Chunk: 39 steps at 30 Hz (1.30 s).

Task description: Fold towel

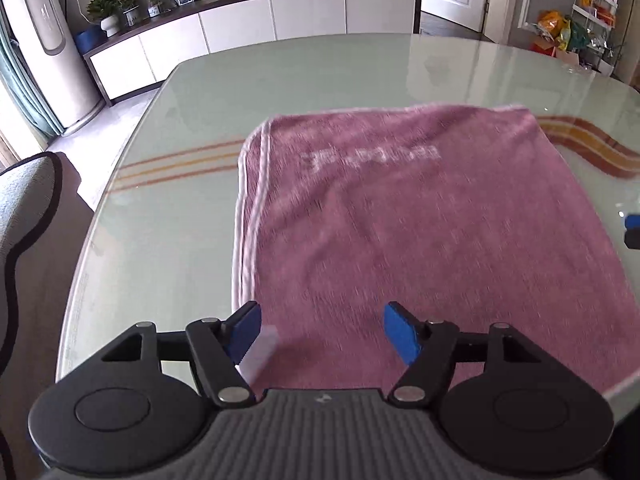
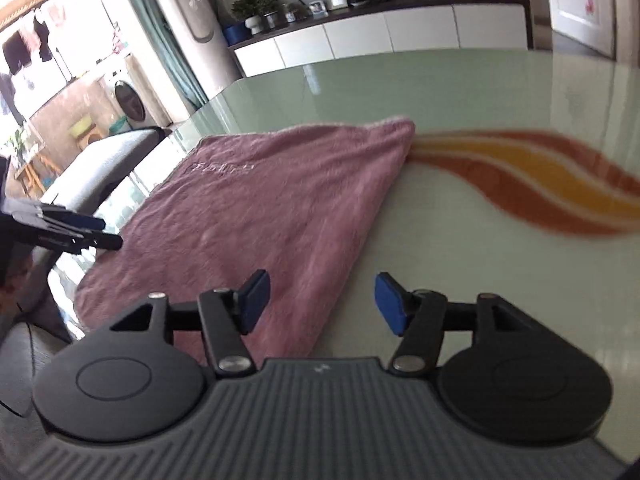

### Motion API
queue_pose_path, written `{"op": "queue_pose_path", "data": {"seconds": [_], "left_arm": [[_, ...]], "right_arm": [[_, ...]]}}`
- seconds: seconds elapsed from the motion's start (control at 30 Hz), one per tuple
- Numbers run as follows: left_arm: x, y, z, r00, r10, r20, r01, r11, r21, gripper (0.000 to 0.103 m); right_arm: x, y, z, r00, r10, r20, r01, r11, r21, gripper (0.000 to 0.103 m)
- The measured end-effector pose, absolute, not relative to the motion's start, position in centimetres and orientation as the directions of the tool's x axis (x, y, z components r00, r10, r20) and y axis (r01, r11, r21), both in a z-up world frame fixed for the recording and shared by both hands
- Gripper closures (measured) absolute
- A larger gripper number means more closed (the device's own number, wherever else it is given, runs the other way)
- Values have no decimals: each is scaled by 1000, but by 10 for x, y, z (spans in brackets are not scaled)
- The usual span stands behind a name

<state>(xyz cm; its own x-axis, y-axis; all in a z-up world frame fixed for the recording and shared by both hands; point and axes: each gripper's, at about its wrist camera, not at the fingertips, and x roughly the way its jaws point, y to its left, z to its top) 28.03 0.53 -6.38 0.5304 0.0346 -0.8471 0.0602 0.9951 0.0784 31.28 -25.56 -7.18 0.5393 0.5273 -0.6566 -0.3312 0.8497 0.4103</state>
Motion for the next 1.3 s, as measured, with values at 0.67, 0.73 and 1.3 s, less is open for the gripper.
{"op": "queue_pose_path", "data": {"seconds": [0.67, 0.73, 1.3], "left_arm": [[226, 37, -82, 520, 43, -853, -62, 998, 13, 25], [226, 43, -83, 519, 31, -854, -80, 997, -13, 24], [243, -20, -91, 540, -43, -840, 41, 999, -25, 10]], "right_arm": [[242, -233, -90, 504, 625, -596, -259, 768, 586, 75], [247, -237, -96, 504, 623, -598, -224, 763, 606, 87], [229, -316, -90, 612, 467, -638, -100, 846, 524, 93]]}}
